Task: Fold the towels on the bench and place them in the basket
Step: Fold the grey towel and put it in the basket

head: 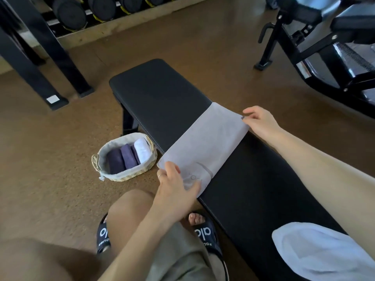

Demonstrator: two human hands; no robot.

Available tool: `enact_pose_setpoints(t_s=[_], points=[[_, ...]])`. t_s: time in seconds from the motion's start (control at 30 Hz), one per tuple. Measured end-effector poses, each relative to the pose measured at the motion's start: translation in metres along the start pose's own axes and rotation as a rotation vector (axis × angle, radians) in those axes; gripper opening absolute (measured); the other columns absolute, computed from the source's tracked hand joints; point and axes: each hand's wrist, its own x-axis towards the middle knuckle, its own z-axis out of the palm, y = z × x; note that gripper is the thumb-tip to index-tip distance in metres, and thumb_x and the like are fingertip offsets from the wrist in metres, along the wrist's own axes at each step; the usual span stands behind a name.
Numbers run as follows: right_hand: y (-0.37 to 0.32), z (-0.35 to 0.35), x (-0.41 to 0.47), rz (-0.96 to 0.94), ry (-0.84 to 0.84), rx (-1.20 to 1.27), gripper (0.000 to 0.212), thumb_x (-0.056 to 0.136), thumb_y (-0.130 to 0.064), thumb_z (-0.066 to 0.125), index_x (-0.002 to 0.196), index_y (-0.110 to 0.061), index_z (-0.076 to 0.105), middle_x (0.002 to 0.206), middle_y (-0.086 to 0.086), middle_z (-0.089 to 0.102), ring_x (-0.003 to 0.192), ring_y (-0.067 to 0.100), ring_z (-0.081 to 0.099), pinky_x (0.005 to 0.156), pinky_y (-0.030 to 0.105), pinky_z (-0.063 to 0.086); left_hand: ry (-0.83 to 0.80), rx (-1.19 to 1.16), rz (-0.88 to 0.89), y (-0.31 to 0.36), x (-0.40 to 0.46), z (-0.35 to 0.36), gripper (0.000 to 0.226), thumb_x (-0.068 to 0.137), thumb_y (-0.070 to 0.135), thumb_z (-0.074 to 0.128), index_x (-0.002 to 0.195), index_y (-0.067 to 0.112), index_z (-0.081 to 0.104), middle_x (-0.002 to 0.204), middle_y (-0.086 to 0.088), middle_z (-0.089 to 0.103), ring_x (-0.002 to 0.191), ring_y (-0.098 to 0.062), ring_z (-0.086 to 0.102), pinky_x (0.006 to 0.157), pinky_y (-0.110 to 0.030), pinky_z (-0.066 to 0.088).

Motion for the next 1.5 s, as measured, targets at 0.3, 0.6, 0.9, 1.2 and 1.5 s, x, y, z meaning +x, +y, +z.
enact_pose_setpoints(t_s=[0.3, 0.6, 0.9, 1.2, 1.5], points=[[0.005, 0.013, 0.012, -0.092, 0.059, -0.126, 0.03, 0.1, -0.03, 0.056, 0.126, -0.017, 0.063, 0.107, 0.001, 0.061, 0.101, 0.018, 0.056, 0.085, 0.03, 0.04, 0.238, -0.36, -0.059, -0.012, -0.019, 0.046, 0.044, 0.088, 0.017, 0.073, 0.107, 0.021, 0.034, 0.105, 0.001, 0.044, 0.091, -0.024, 0.055, 0.082, -0.031, 0.049], [0.007, 0.022, 0.016, -0.147, 0.09, -0.26, 0.025, 0.106, -0.024, 0.043, 0.112, -0.009, 0.061, 0.103, 0.008, 0.061, 0.092, 0.028, 0.057, 0.075, 0.035, 0.041, 0.218, -0.172, 0.071, -0.017, -0.021, 0.048, 0.033, 0.092, -0.007, 0.05, 0.106, 0.017, 0.033, 0.108, -0.007, 0.042, 0.092, -0.001, 0.04, 0.076, -0.006, 0.035], [0.001, 0.022, 0.025, -0.142, 0.07, -0.543, 0.029, 0.109, -0.024, 0.035, 0.124, -0.007, 0.054, 0.116, 0.018, 0.062, 0.095, 0.032, 0.058, 0.076, 0.04, 0.045, 0.223, 0.17, 0.22, -0.021, -0.018, 0.049, 0.013, 0.099, 0.006, 0.042, 0.111, 0.008, 0.046, 0.109, -0.014, 0.048, 0.077, -0.012, 0.037, 0.068, -0.031, 0.047], [-0.001, 0.057, -0.094, -0.669, -0.09, -0.768, 0.052, 0.106, -0.033, 0.028, 0.155, -0.015, 0.036, 0.161, 0.009, 0.036, 0.149, 0.026, 0.032, 0.122, 0.044, 0.026, 0.119, 0.709, 0.573, 0.004, -0.008, 0.069, 0.069, 0.101, 0.046, 0.03, 0.157, 0.007, 0.034, 0.163, -0.014, 0.033, 0.15, -0.029, 0.034, 0.122, -0.046, 0.03], [0.019, 0.029, -0.069, -0.405, 0.011, -0.926, 0.057, 0.109, -0.039, 0.019, 0.161, -0.016, 0.021, 0.169, 0.008, 0.018, 0.156, 0.025, 0.013, 0.125, 0.046, 0.013, -0.078, 0.74, 0.582, -0.016, 0.003, 0.073, 0.075, 0.102, 0.057, 0.013, 0.162, 0.016, -0.006, 0.169, -0.001, -0.012, 0.156, -0.018, -0.012, 0.128, -0.041, 0.003]])
